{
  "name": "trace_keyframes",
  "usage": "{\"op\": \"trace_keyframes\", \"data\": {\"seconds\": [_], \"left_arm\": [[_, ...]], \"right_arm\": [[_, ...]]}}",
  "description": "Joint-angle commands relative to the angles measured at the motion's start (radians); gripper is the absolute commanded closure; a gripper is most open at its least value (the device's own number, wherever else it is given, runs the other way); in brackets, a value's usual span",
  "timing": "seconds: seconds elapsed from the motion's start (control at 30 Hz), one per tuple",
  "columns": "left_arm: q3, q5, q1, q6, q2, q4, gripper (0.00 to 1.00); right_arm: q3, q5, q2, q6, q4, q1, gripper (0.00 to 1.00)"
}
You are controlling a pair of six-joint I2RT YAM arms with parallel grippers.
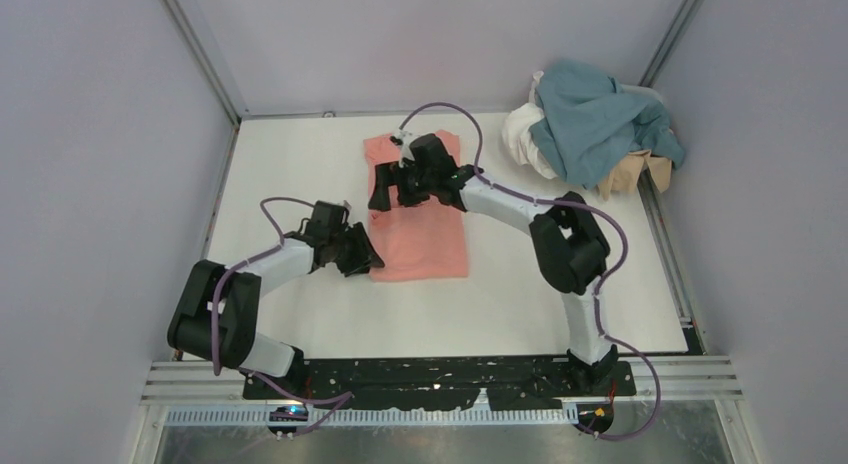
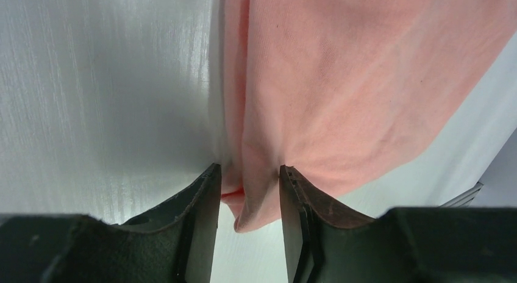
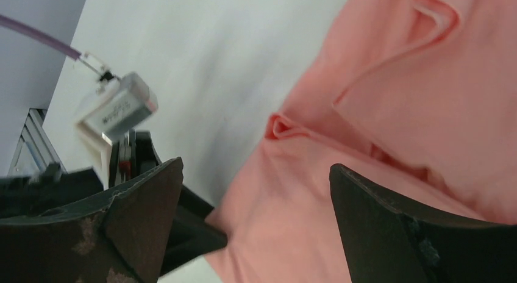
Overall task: Fold and stack the t-shirts
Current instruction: Fold the folded rectangular tshirt in 1/3 of the way, then grab one side of the 2/3 rectangular tshirt with both arms
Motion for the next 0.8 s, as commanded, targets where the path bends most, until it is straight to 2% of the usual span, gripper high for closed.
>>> {"op": "trace_keyframes", "data": {"seconds": [0.0,0.13,0.2,0.33,0.4,0.47,0.63,0.7,0.77], "left_arm": [[-0.023,-0.024,-0.003,0.017,-0.055,-0.027,0.57],[-0.043,-0.027,-0.012,0.018,-0.076,-0.030,0.54],[-0.055,-0.016,-0.018,0.016,-0.092,-0.033,0.51],[-0.071,-0.041,-0.059,0.006,-0.104,-0.024,0.48],[-0.063,-0.036,-0.063,0.001,-0.079,-0.020,0.53],[-0.064,-0.036,-0.063,-0.003,-0.059,-0.012,0.64],[-0.070,-0.043,-0.062,-0.007,-0.031,0.001,0.82],[-0.063,-0.043,-0.063,-0.006,-0.022,0.003,0.87],[-0.056,-0.046,-0.063,-0.007,-0.013,0.002,0.91]], "right_arm": [[-0.246,0.117,-0.320,-0.002,0.077,-0.050,0.05],[-0.582,0.218,-0.539,0.008,0.089,-0.070,0.05],[-0.698,0.237,-0.647,0.036,0.080,-0.071,0.05],[-0.859,0.257,-0.748,0.064,0.029,-0.071,0.05],[-0.898,0.255,-0.778,0.077,-0.003,-0.071,0.05],[-0.942,0.213,-0.802,0.085,-0.002,-0.071,0.05],[-1.041,0.196,-0.826,0.077,0.002,-0.071,0.03],[-1.061,0.174,-0.808,0.077,0.023,-0.070,0.01],[-1.073,0.156,-0.782,0.081,0.072,-0.070,0.05]]}}
